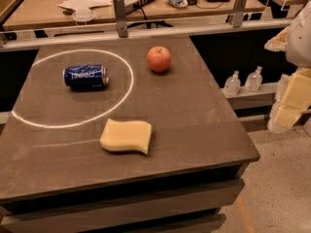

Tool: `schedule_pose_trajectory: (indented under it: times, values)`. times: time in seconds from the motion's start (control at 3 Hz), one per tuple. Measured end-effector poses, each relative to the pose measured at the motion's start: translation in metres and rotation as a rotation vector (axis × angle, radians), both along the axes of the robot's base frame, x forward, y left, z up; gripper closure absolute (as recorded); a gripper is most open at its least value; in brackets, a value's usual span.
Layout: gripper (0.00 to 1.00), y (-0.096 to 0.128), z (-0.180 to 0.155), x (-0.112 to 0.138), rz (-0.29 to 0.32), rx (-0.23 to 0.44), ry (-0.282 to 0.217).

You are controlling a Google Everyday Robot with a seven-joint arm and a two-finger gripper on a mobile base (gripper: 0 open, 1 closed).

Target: Place pepsi can upright

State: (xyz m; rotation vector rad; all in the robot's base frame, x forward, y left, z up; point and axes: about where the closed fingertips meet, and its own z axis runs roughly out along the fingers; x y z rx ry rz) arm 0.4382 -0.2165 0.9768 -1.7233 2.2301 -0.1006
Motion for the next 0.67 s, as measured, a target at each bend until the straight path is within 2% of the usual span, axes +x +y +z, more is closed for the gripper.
schedule_pose_trajectory:
  times: [0.33, 0.67]
  values:
    - [0.00, 0.004, 0.001, 0.003, 0.002, -0.002, -0.005]
    - [0.00, 0.031, 0.007, 0.026, 0.016, -0.017, -0.038]
